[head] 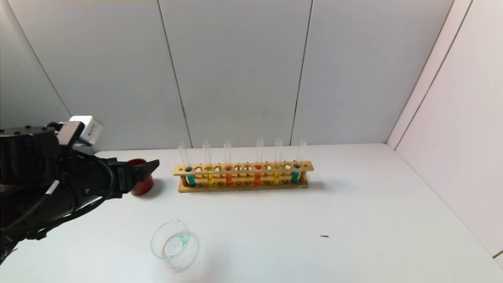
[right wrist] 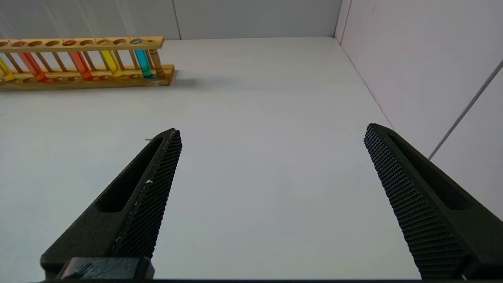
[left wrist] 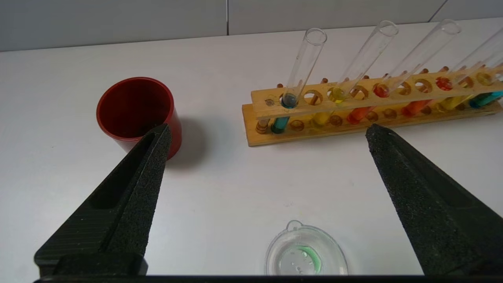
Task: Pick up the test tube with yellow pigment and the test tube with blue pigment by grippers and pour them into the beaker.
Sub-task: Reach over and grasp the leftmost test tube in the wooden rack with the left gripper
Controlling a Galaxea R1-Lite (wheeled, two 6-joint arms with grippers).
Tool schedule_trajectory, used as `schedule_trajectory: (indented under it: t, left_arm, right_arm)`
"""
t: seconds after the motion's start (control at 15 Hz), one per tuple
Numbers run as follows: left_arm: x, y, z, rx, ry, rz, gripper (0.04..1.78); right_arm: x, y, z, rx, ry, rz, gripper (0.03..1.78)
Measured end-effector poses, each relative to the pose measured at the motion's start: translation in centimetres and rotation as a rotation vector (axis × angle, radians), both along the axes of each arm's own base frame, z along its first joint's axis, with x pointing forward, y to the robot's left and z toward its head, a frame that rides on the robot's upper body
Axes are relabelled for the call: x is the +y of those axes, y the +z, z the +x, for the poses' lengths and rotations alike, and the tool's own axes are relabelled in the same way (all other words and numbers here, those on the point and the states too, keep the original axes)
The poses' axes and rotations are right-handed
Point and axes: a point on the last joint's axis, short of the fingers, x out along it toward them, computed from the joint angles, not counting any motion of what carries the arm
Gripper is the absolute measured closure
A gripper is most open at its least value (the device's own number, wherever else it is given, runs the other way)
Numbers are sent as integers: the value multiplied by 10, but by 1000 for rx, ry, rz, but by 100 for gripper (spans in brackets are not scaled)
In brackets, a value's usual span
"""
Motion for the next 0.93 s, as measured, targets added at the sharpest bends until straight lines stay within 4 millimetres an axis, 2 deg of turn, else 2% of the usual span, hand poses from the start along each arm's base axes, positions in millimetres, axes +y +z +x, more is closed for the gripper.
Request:
schedule_trajectory:
  t: [0.47,0.93]
  left_arm:
    - [-48,-44,45,-78,20,26,8]
    - [-57,-69,78,-69,47,38,8]
  right_arm:
    - [0,0,0,0,0,0,11]
    - [0,0,0,0,0,0,11]
